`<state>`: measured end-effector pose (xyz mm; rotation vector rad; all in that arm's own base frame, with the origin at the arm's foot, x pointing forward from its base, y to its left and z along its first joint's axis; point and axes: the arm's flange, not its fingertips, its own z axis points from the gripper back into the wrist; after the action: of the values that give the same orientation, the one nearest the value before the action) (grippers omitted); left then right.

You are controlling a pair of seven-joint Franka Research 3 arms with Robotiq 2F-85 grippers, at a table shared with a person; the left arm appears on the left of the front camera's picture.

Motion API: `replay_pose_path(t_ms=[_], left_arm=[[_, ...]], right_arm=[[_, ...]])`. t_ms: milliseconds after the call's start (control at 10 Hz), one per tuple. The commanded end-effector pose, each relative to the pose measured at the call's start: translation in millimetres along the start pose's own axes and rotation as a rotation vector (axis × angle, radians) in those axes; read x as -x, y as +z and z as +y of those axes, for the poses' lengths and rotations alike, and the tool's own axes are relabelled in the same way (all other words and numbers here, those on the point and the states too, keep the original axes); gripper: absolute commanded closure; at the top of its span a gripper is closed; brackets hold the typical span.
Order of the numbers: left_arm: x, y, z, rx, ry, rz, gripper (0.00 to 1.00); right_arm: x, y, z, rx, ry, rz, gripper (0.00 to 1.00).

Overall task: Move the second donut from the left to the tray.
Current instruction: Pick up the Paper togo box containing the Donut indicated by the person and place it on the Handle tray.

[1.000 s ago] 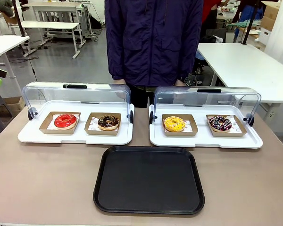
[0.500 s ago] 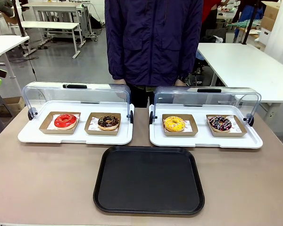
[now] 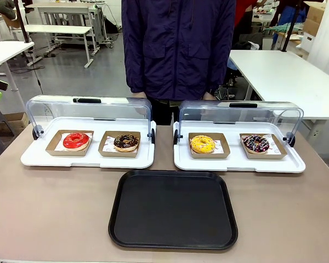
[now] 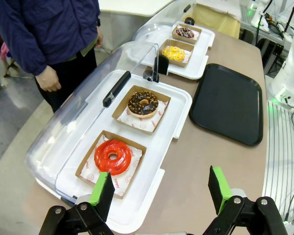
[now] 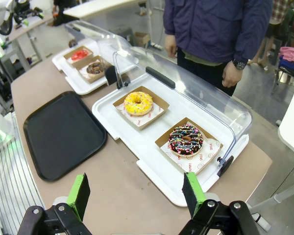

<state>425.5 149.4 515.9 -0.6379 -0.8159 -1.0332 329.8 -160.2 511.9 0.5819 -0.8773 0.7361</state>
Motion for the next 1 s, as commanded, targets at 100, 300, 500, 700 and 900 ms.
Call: replay_pose_path(t_ms=[100, 300, 500, 700, 900], left_arm=[[-0.4, 0.5, -0.8, 0.009, -0.013, -0.001, 0.00], [-0.4, 0.5, -0.8, 0.009, -0.013, -0.001, 0.00], [-0.4, 0.5, -0.8, 0.009, -0.013, -0.001, 0.00], [-0.4, 0.5, -0.8, 0.009, -0.013, -0.001, 0.00], [-0.4, 0.5, -0.8, 0.009, -0.013, -0.001, 0.00]], right_arm=[[-2.0, -0.7, -2.7, -0.004, 0.024, -0.023, 0.00], [-2.0, -0.7, -2.7, -0.004, 0.024, -0.023, 0.00], [-2.0, -0.7, -2.7, -0.004, 0.024, -0.023, 0.00], [-2.0, -0.7, -2.7, -0.004, 0.024, -0.023, 0.00], [-2.0, -0.7, -2.7, -0.004, 0.024, -0.023, 0.00]])
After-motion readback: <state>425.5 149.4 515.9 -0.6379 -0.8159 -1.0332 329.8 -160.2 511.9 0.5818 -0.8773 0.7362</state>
